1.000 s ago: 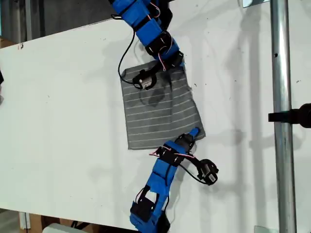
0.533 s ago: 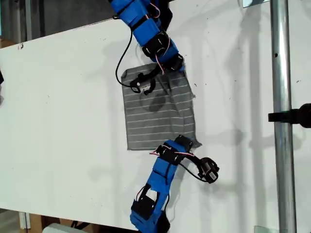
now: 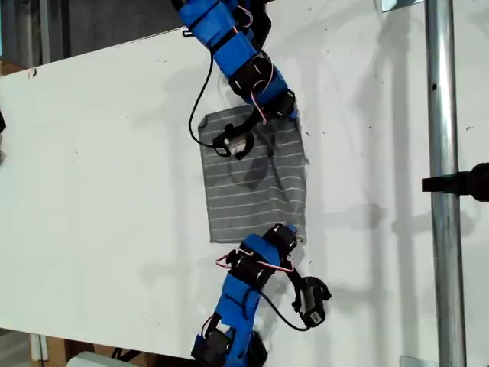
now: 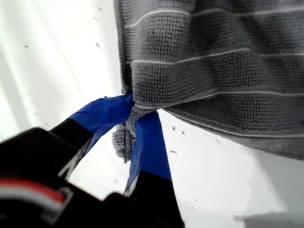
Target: Grasp corners of a towel and fold twice.
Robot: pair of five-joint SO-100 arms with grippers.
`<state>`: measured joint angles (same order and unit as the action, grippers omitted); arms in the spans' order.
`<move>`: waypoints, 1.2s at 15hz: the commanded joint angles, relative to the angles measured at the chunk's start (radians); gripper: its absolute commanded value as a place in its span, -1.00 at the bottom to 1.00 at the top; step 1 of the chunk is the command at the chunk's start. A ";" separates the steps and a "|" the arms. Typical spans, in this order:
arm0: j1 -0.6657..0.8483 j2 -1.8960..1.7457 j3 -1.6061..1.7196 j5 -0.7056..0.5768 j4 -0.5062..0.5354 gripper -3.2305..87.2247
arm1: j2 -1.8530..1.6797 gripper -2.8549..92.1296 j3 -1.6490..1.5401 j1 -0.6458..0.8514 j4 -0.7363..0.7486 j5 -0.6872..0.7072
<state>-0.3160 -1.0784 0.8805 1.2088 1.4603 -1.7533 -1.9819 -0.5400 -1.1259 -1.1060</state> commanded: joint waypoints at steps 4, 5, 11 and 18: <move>-0.023 -0.156 0.037 0.011 0.091 -1.00 | 0.127 -0.94 0.414 -0.018 -0.212 0.041; 0.005 -0.164 0.061 0.015 0.104 -1.00 | 0.117 -0.94 0.407 0.034 -0.279 0.025; 0.318 -0.250 0.249 -0.129 0.161 -1.00 | 0.057 -0.94 0.273 0.413 -0.482 0.117; 0.632 -0.489 0.454 -0.416 -0.005 -1.00 | -0.278 -0.94 0.184 0.830 -0.364 0.454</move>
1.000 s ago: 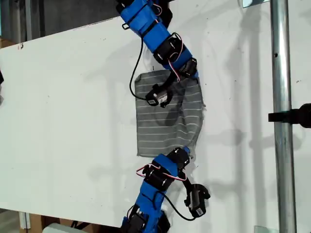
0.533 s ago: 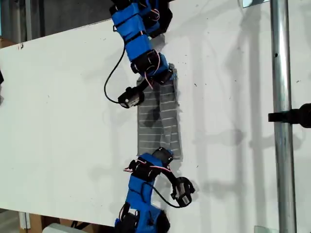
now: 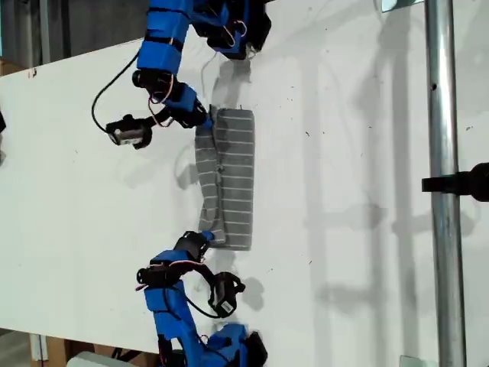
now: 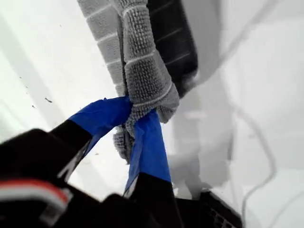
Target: Grasp corners of a towel and fold twice.
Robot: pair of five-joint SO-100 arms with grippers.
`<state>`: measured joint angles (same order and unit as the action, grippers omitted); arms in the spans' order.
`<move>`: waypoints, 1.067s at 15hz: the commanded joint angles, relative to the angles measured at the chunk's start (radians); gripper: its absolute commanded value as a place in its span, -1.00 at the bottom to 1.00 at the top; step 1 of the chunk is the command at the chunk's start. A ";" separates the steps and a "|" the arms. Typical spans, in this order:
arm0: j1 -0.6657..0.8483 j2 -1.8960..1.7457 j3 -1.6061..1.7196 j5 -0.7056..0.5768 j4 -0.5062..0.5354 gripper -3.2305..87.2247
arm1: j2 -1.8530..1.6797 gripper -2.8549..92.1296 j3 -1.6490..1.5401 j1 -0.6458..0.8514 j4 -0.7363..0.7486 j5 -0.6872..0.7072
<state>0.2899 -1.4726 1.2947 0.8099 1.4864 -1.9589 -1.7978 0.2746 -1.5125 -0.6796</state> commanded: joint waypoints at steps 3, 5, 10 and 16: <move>-0.011 -0.117 0.215 0.049 -0.071 -0.99 | -0.035 -0.94 -0.144 -0.115 0.114 -0.083; -0.032 -0.104 0.322 0.091 -0.153 -0.99 | 0.015 -0.94 -0.232 -0.196 0.189 -0.172; -0.034 0.051 0.296 0.167 -0.100 -0.79 | 0.121 -0.67 -0.344 -0.155 0.287 -0.216; -0.078 -0.060 0.107 0.167 0.152 -0.38 | -0.106 -0.35 -0.357 -0.034 0.067 -0.249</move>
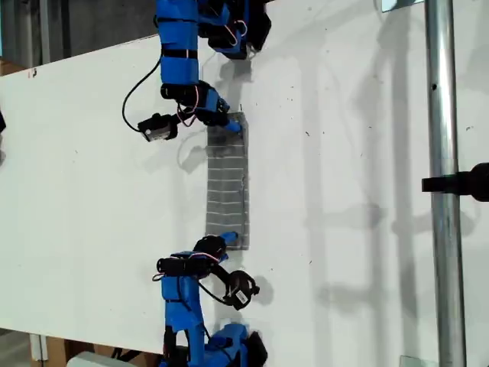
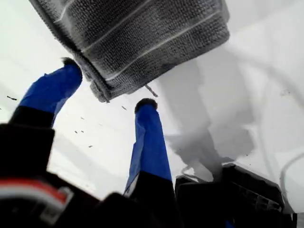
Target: Grasp corners of a towel and fold twice.
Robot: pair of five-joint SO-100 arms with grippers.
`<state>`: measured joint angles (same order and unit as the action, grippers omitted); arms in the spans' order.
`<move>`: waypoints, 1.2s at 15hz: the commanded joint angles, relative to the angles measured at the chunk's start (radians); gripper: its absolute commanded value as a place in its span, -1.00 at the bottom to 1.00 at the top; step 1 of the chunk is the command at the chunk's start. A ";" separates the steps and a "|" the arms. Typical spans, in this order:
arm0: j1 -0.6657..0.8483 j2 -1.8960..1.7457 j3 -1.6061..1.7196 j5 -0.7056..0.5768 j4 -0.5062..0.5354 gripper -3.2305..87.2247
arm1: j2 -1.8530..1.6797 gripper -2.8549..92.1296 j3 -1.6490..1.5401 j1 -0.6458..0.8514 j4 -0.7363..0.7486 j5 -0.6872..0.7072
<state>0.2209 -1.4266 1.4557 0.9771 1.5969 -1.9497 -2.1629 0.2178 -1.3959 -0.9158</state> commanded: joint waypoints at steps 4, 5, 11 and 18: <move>-0.025 -0.512 0.179 0.035 -0.031 -0.26 | -0.545 -0.36 -0.110 0.044 -0.120 -0.138; -0.041 -0.660 0.307 0.035 -0.104 -0.29 | -0.594 -0.33 -0.147 0.040 -0.121 -0.199; -0.204 -1.687 1.161 0.064 -0.448 -0.33 | -0.738 -0.17 -0.491 0.012 0.002 -0.439; -0.206 -2.052 1.399 0.061 -0.393 -0.41 | 0.018 -0.16 -0.285 0.147 0.586 -0.388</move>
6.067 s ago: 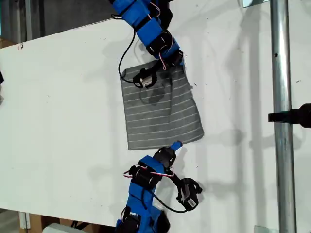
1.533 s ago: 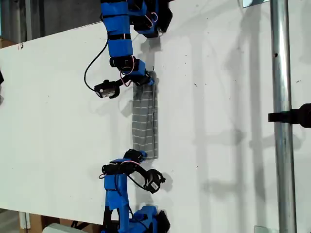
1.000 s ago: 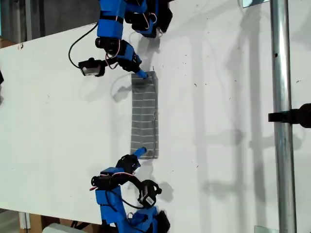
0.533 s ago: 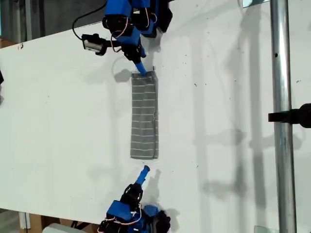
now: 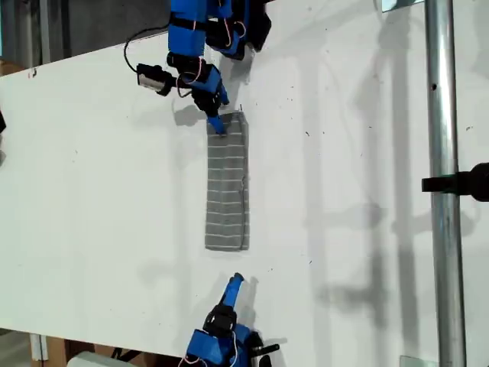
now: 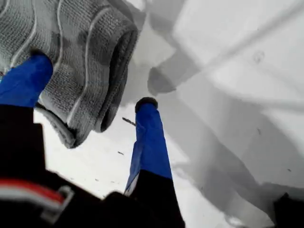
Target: Grasp corners of a towel and fold twice.
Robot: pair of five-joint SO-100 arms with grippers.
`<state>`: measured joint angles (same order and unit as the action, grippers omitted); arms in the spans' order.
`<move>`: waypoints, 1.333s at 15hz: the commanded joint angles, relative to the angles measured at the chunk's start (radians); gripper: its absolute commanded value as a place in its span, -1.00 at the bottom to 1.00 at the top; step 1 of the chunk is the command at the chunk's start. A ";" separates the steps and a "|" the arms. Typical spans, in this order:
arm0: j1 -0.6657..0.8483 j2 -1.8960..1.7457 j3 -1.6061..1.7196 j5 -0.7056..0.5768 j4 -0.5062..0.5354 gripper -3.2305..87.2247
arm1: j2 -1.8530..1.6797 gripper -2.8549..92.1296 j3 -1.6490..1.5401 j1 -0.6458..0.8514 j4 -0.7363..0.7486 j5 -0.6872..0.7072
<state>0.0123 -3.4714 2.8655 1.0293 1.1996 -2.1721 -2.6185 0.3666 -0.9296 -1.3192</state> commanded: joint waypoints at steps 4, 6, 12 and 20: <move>0.008 -0.008 -0.018 0.025 0.017 -0.42 | 0.451 -0.88 0.341 -0.057 0.374 0.043; -0.008 -0.008 -0.026 0.032 0.021 -0.43 | 0.348 -0.94 0.425 -0.049 0.009 0.061; -0.025 -0.008 -0.009 0.048 0.009 -0.43 | 0.193 -0.94 0.719 -0.183 -0.910 0.061; -0.046 -0.008 -0.026 0.063 0.021 -0.43 | 0.419 -0.94 0.795 -0.239 0.054 0.163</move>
<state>-0.0215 -3.4714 2.8655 1.0845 1.2195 -1.7671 -1.8960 0.1243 -0.9419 -1.1536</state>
